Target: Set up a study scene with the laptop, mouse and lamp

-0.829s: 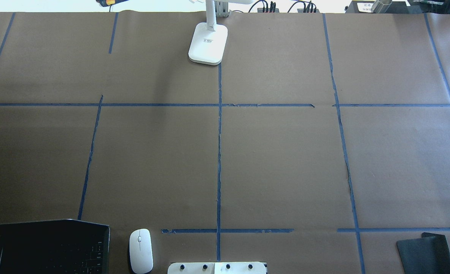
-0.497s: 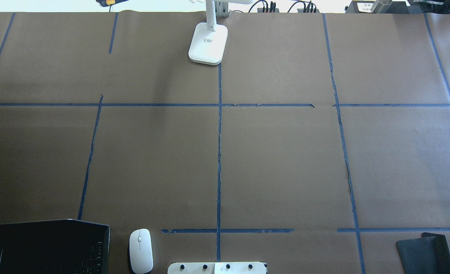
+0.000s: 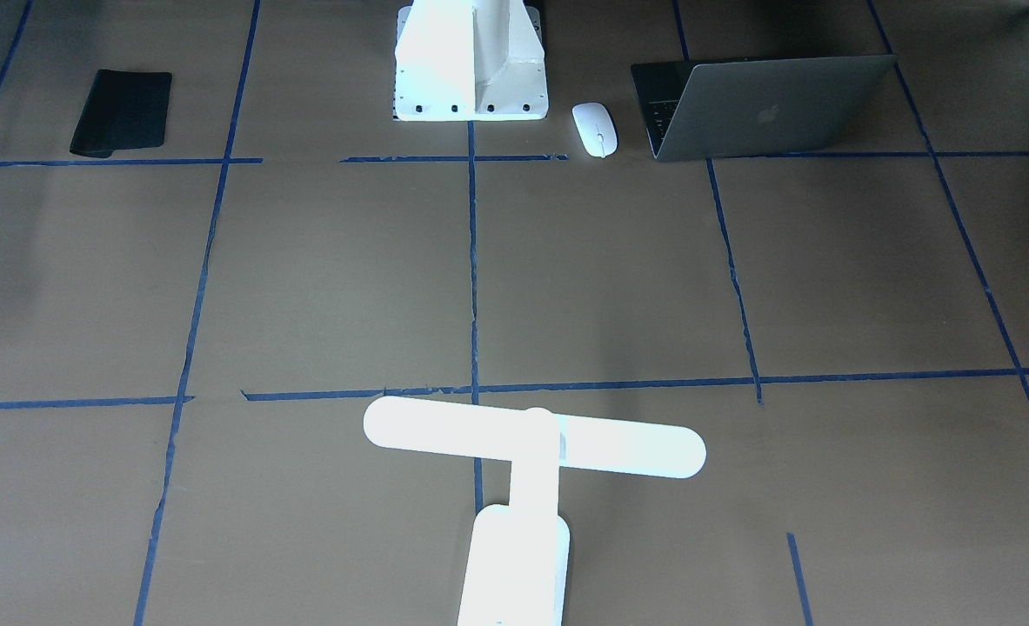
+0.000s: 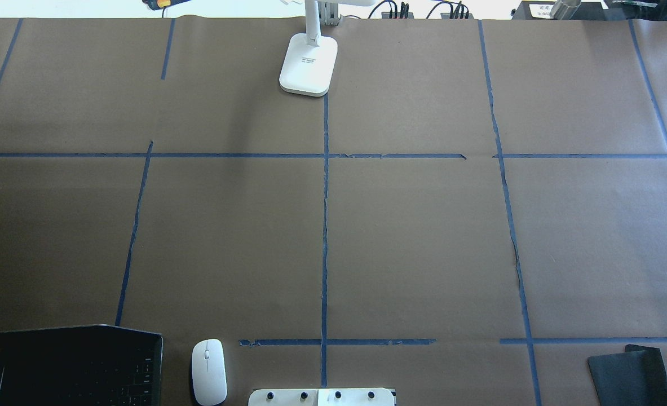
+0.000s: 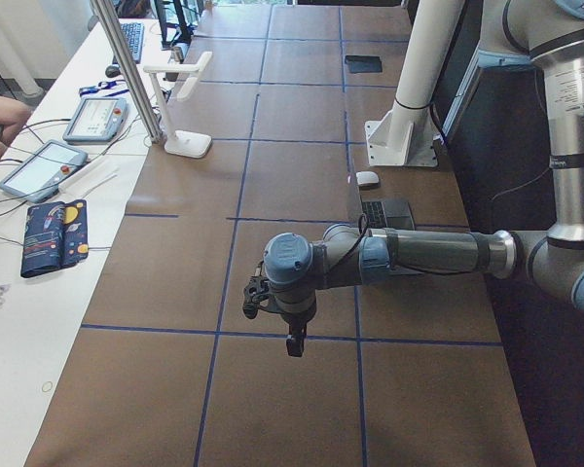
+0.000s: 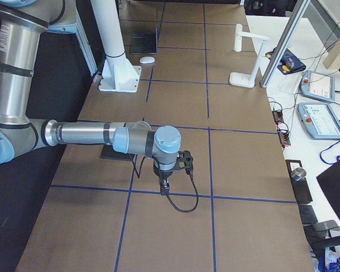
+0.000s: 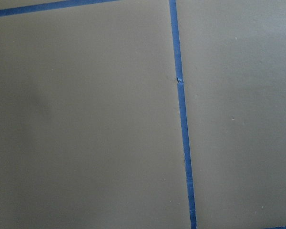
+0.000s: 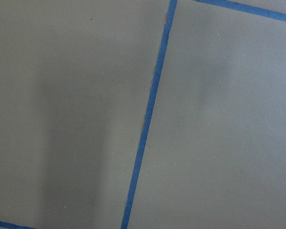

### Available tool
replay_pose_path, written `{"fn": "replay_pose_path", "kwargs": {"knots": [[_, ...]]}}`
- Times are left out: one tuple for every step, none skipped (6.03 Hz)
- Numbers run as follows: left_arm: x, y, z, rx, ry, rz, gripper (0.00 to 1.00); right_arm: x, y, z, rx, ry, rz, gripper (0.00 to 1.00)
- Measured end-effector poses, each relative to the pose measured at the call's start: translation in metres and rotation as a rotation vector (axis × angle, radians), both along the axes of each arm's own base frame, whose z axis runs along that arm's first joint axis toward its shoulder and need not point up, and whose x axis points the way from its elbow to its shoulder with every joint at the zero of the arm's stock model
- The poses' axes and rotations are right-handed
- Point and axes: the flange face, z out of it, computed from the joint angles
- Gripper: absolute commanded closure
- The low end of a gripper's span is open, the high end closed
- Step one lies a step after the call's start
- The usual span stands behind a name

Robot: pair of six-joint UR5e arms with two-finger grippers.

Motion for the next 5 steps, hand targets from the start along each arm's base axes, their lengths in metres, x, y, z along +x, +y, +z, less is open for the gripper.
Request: {"fn": "replay_pose_path", "kwargs": {"knots": [[0.000, -0.018, -0.017, 0.051, 0.000, 0.000, 0.00, 0.000, 0.000, 0.000, 0.000, 0.000, 0.000, 0.00], [0.000, -0.040, -0.037, 0.118, 0.001, 0.001, 0.00, 0.000, 0.000, 0.000, 0.000, 0.000, 0.000, 0.00], [0.001, -0.052, -0.051, 0.164, 0.003, 0.003, 0.00, 0.000, 0.000, 0.000, 0.001, 0.000, 0.000, 0.00], [0.002, -0.058, -0.060, 0.209, 0.008, 0.010, 0.00, 0.000, -0.001, -0.001, 0.002, 0.000, 0.000, 0.00], [0.020, -0.063, -0.070, 0.284, 0.048, 0.043, 0.00, 0.000, -0.001, -0.001, 0.002, 0.000, 0.000, 0.00]]}}
